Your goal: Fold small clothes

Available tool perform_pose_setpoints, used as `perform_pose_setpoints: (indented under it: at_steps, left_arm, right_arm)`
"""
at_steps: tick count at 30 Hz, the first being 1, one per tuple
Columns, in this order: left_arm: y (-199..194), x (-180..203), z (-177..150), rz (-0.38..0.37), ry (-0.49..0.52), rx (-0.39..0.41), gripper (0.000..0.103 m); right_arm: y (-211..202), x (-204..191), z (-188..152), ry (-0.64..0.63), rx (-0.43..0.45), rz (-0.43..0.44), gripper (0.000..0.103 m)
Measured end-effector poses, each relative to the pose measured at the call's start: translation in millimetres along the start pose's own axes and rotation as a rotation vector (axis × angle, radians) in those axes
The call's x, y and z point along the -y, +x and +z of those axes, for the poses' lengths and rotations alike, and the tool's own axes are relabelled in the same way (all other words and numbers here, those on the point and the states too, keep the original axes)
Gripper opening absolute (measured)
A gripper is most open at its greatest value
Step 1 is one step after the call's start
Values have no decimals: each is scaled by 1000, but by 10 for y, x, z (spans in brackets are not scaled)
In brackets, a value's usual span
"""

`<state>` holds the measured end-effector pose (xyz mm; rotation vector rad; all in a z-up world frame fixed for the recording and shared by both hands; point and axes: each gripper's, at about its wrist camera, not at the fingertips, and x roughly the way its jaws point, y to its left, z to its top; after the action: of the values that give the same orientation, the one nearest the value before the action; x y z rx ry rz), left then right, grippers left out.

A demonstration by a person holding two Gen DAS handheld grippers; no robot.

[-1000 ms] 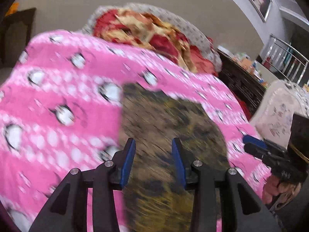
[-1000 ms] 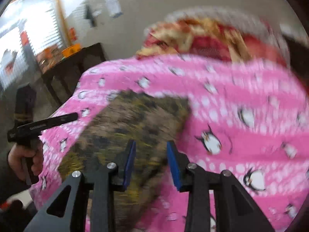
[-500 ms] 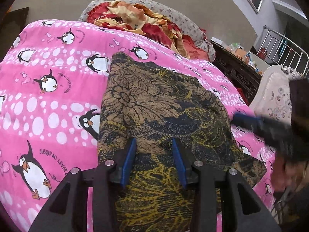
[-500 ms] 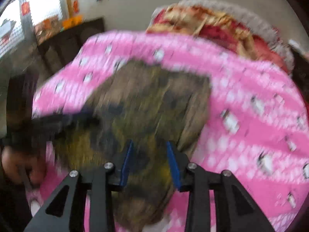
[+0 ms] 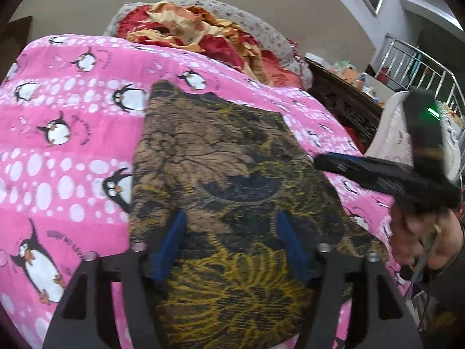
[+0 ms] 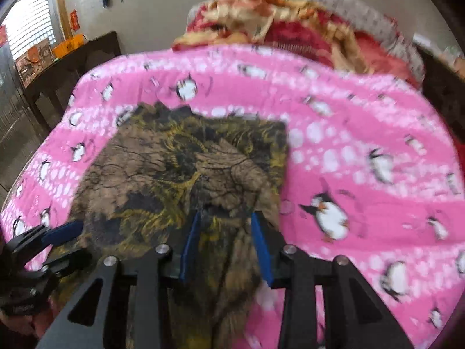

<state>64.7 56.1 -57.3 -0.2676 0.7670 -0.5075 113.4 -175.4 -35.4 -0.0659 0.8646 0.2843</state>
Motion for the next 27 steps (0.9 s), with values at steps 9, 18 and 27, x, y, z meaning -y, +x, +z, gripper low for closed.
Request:
perform_pose_setpoints:
  at_steps: [9, 18, 27]
  left_arm:
    - [36, 18, 15, -75, -50, 15, 77]
    - [-141, 395, 55, 256, -82, -136, 77]
    - [-433, 614, -162, 391, -64, -166, 77]
  right_arm:
    - [-282, 106, -1001, 1, 6, -78, 39]
    - [-353, 285, -997, 117, -44, -39, 57]
    - [-1038, -20, -1224, 78, 21, -115, 57]
